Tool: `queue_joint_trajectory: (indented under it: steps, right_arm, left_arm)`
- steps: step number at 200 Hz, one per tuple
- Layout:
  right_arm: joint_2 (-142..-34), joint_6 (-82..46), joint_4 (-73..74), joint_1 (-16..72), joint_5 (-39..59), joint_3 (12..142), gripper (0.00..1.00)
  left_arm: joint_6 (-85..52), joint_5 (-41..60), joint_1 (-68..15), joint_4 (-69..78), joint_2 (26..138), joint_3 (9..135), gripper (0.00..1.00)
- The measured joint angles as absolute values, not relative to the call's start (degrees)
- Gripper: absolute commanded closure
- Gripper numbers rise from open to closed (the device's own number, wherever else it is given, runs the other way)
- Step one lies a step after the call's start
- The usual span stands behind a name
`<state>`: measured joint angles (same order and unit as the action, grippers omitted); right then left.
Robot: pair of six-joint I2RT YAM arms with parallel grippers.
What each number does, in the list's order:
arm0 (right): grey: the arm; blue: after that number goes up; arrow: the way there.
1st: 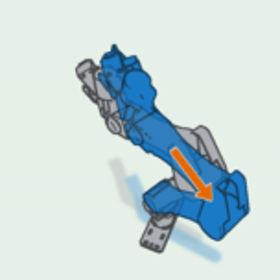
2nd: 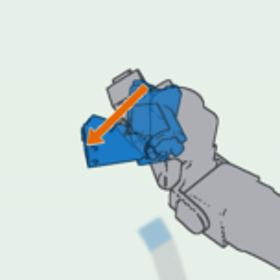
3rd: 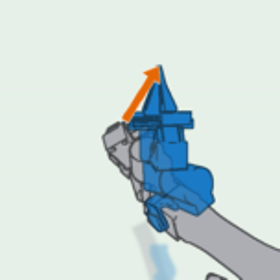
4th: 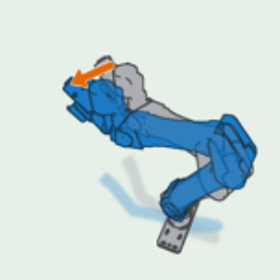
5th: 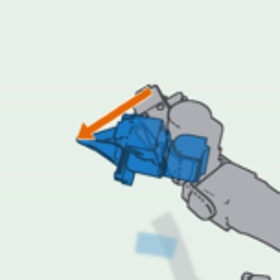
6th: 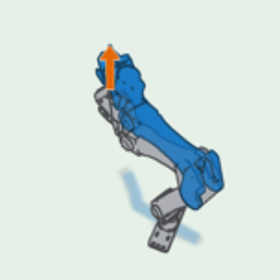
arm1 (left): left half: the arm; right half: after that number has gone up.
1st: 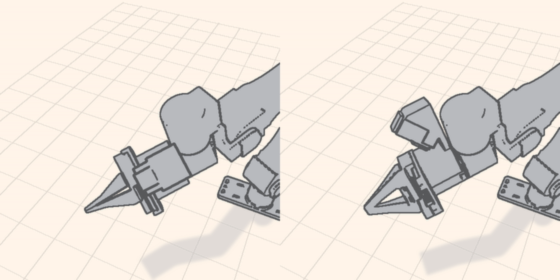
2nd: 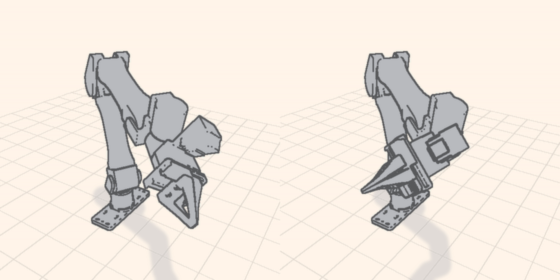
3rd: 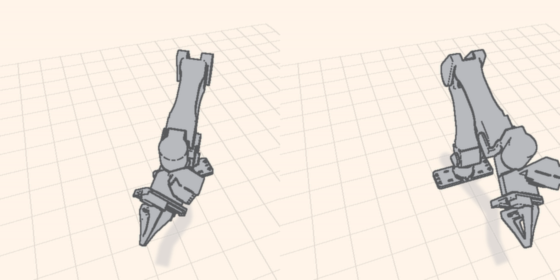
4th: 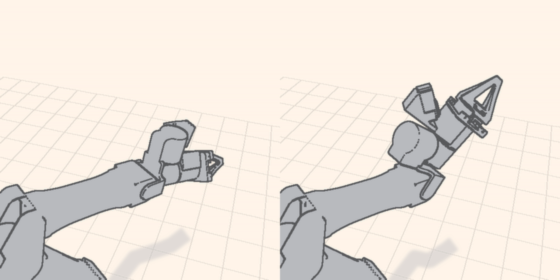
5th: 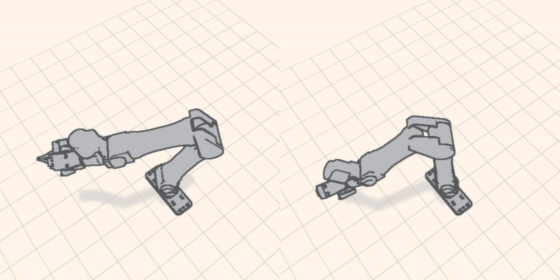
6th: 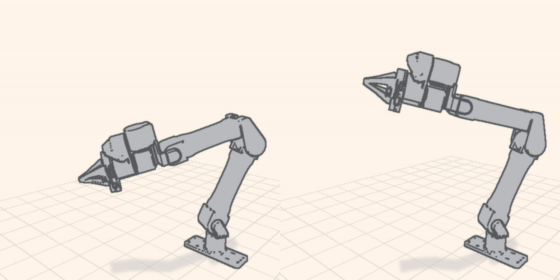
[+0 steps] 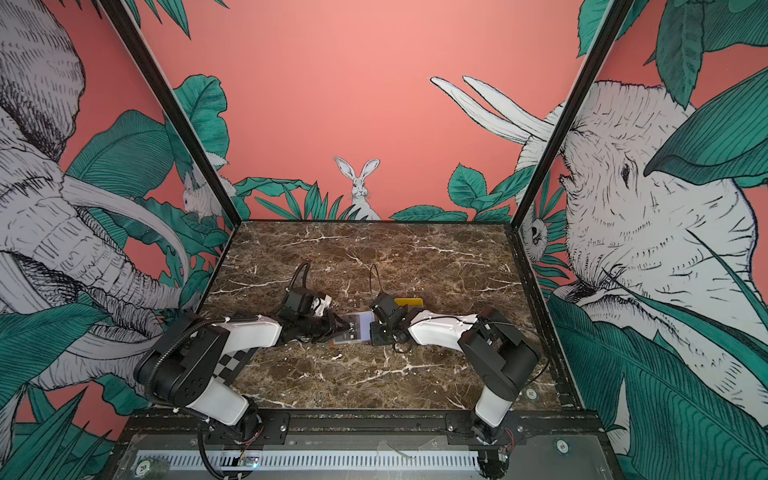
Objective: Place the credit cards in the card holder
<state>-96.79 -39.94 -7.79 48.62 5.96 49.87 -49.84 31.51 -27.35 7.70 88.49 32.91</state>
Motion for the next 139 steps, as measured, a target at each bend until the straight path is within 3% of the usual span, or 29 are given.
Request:
queue_joint_trajectory:
  steps: [75, 139]
  right_arm:
    - [-96.5, -40.3, -8.3, 49.0, 5.7, 49.9, 0.9]
    - [-95.2, -40.1, -11.2, 49.1, 3.4, 49.9, 0.89]
  left_arm:
    - [-45.8, 26.1, -28.6, -2.7, 85.8, 35.6, 0.64]
    - [-45.6, 26.5, -29.5, -1.4, 87.0, 35.7, 0.74]
